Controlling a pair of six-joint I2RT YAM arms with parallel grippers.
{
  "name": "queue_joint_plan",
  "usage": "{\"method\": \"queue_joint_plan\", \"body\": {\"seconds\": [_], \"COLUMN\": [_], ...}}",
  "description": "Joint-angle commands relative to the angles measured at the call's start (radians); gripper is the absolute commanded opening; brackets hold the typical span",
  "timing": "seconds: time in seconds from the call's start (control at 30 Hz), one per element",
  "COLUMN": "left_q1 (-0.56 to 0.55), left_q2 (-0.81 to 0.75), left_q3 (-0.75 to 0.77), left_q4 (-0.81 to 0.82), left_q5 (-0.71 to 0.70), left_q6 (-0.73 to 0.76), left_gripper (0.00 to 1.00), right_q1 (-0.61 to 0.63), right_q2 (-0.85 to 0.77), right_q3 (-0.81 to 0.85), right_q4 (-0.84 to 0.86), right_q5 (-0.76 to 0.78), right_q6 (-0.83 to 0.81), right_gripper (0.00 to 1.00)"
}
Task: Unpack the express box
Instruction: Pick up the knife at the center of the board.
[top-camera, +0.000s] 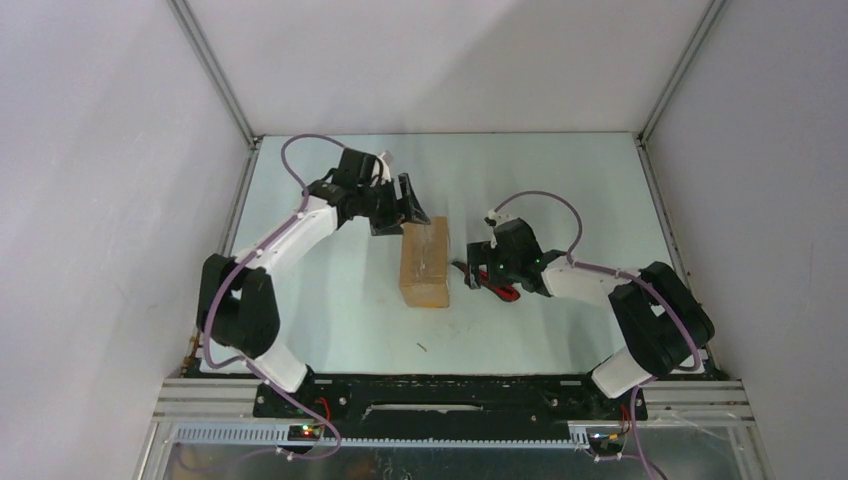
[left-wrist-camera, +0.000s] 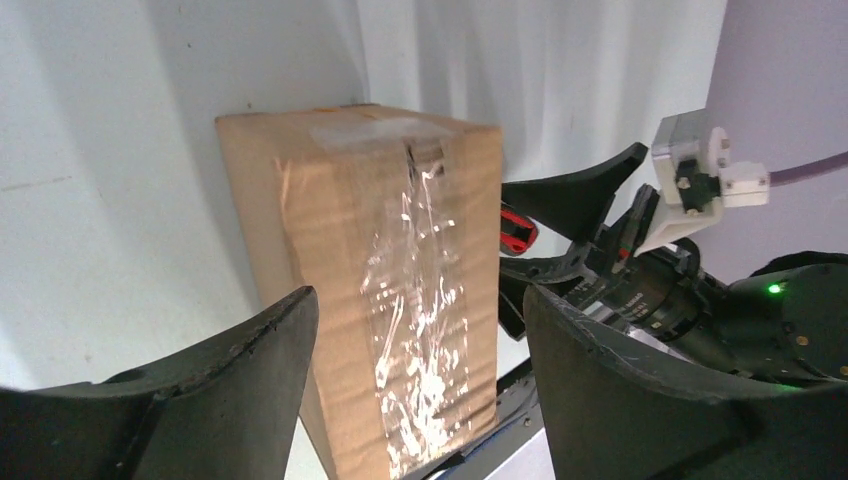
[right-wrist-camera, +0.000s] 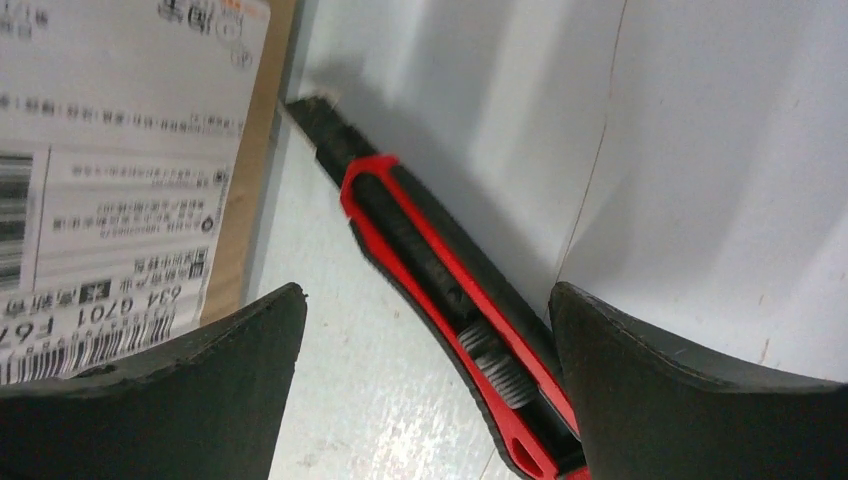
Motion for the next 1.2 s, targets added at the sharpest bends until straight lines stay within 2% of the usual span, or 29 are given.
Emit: {"method": "queue_joint_plan", "body": {"seconds": [0.0,0.1,0.43,0.5,0.57,0.7,0.8,1.17], "left_q1": [-0.011,-0.014,-0.022,-0.024,-0.025,-0.027,-0.028,-0.071], "left_q2": [-0.096,-0.116,-0.157,-0.162,-0.167,-0.18,-0.187,-0.173], "left_q3": [-0.064,-0.084,-0.066,-0.044,-0.024,0.009,0.033,0.127], "left_q4": [0.054,0.066,0.05,0.036,0.023,0.005,0.003,0.041], "left_q5": [0.035,0.044,0.035,0.037,0.038,0.043,0.06,0.186], "left_q6": [-0.022,-0.032,-0.04,-0.036,-0.032,-0.026,-0.026,-0.068], "left_gripper": [0.79,0.79,0.8,0.8,0.8,0.81,0.82,0.82], "right_q1": [0.078,0.113,0.152,0.159,0.161,0.146,0.112,0.063], "right_q2": [-0.025,-0.01,-0.034,-0.041,-0.056,-0.12,-0.194,-0.49], "right_q3": [-0.051,-0.053,-0.118,-0.12,-0.121,-0.118,-0.116,0.021], "right_q4": [-0.129,-0.153,-0.166,-0.168,-0.167,-0.175,-0.183,-0.279], "right_q5": [0.113,0.174,0.259,0.269,0.271,0.279,0.257,0.108], "right_q6": [0.055,0.071,0.133,0.141,0.144,0.132,0.112,0.01], "right_gripper": [0.94,0.9,0.64,0.52,0.34,0.11,0.01,0.0]}}
